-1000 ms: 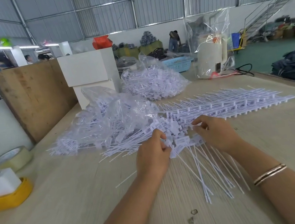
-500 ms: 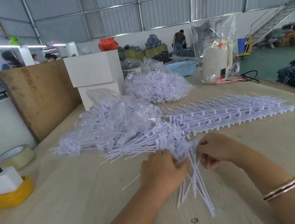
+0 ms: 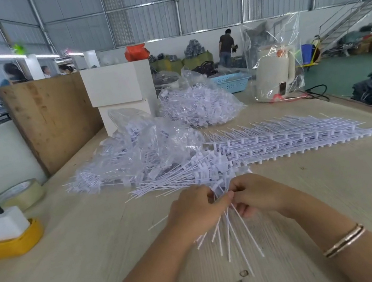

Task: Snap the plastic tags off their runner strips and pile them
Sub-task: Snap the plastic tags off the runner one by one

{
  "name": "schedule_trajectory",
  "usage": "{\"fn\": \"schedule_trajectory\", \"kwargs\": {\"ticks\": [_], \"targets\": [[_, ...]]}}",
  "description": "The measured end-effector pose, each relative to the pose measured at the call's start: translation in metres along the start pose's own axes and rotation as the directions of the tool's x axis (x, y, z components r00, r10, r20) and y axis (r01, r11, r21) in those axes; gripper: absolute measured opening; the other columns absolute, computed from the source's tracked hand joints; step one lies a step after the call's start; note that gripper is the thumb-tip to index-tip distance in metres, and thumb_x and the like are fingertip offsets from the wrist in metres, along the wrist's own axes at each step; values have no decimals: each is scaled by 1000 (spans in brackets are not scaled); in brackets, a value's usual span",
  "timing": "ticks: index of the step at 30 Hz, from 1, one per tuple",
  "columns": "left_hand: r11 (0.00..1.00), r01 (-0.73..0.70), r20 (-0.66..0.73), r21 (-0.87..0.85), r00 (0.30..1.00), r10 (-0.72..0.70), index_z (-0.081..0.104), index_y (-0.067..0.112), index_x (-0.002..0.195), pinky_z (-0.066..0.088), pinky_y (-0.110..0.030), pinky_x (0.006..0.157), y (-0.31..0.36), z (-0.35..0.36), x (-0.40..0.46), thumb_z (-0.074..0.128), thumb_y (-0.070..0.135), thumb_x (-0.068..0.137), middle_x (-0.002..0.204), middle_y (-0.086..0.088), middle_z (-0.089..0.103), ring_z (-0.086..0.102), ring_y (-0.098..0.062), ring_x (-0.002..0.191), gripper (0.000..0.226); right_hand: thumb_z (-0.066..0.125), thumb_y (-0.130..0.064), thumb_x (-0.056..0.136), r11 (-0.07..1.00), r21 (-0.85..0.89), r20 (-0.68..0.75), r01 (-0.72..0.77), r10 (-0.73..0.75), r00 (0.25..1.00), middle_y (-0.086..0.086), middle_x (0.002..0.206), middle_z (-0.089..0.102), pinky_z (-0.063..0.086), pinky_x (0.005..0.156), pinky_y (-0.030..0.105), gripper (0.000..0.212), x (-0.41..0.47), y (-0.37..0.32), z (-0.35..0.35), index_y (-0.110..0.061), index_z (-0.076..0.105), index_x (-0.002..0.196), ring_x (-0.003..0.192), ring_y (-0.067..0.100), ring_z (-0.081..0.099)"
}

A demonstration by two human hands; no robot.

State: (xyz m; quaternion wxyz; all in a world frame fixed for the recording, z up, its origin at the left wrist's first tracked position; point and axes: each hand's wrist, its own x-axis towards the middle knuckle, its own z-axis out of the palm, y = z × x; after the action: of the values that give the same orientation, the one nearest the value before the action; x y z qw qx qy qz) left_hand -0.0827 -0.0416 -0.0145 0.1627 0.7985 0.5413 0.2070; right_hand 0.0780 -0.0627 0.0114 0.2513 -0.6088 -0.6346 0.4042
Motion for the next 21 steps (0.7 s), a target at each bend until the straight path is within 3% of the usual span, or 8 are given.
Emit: {"fn": "schedule_trajectory", "kwargs": {"ticks": [2,4,8,12,17,21], "targets": [[999,-23,47,-39,999,25,45,25,66,35,-31,60,-3,-3,1,51,70,74,71,8,47,45,-12,66,45,49,-1,87,996,89,16,-5,4,1000,9,68,66,50,52,21,16,1,0,-2,-6,58,74,54,13,63],[995,-38,56,93,998,33,43,29,72,35,-31,64,-2,-2,-2,53,70,72,78,11,44,44,-12,77,42,46,-1,86,987,162,-18,-9,12,1000,15,65,65,47,48,23,18,2,2,-4,-4,58,73,48,17,59],[961,65,81,269,993,-90,47,23,103,37,-40,88,8,5,-2,52,63,75,110,3,47,40,-20,109,49,47,-8,88,976,215,-295,34,31,955,6,45,52,28,36,19,24,9,9,-6,-11,53,65,31,10,36],[907,62,70,416,993,-100,46,15,117,34,-40,91,10,3,0,45,43,88,123,-4,47,41,-25,118,40,48,-13,89,950,292,-521,112,59,852,3,47,52,30,46,24,19,16,18,-19,-14,59,73,37,10,37],[890,-144,70,433,990,126,42,13,121,35,-36,81,1,-5,-7,37,26,97,115,-6,52,48,-26,108,28,50,-16,90,940,280,-656,194,40,754,4,53,52,32,49,27,18,21,30,-29,-15,58,74,38,7,39],[920,-253,136,299,966,221,33,16,118,32,-33,60,-8,-20,-7,35,28,99,77,5,41,44,-18,71,22,51,-13,91,960,208,-680,188,4,733,1,52,52,36,53,28,21,26,39,-32,-14,55,70,45,13,43]]}}
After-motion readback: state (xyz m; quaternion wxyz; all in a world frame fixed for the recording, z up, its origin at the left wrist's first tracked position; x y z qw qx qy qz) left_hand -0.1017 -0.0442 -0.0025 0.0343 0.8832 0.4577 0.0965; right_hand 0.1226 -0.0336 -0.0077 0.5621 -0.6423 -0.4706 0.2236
